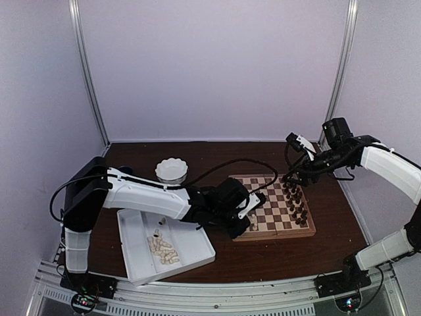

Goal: Set up the chess pieces on the board
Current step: Place the rook at h1.

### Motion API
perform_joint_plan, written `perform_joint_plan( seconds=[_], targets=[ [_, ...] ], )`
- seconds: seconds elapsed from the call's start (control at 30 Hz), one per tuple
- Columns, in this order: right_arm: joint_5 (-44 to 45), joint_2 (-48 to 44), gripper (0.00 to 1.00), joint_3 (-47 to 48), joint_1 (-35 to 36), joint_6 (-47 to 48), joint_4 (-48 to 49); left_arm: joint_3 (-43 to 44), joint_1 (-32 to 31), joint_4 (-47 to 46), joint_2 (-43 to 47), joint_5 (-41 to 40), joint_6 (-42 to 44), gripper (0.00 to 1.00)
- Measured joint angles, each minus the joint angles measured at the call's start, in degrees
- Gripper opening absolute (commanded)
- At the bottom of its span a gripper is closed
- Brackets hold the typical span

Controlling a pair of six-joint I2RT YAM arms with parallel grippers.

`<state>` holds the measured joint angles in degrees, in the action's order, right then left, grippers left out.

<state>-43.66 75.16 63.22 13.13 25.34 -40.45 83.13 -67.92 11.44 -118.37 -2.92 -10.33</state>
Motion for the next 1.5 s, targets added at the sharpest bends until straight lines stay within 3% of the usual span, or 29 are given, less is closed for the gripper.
perform_joint_plan(
  seconds=[0.47, 1.23, 1.37, 1.5],
  targets=[
    [0.0, 0.0, 0.7, 0.0, 0.0, 0.0, 0.0, 0.26, 0.33, 0.55, -1.27, 0.07, -0.55, 0.12],
    [-0.02, 0.0, 0.7, 0.0, 0.0, 0.0, 0.0, 0.26, 0.48, 1.33, -1.05, -1.01, -1.22, 0.4],
    [-0.02, 0.0, 0.68, 0.0, 0.0, 0.35, -0.13, -0.83, 0.48, 5.09, 3.19, -2.45, -1.22, 0.42],
    [-0.04, 0.0, 0.65, 0.63, 0.0, 1.33, -1.51, -4.79, 0.72, 10.38, 14.78, -6.21, -2.75, 0.39]
  ],
)
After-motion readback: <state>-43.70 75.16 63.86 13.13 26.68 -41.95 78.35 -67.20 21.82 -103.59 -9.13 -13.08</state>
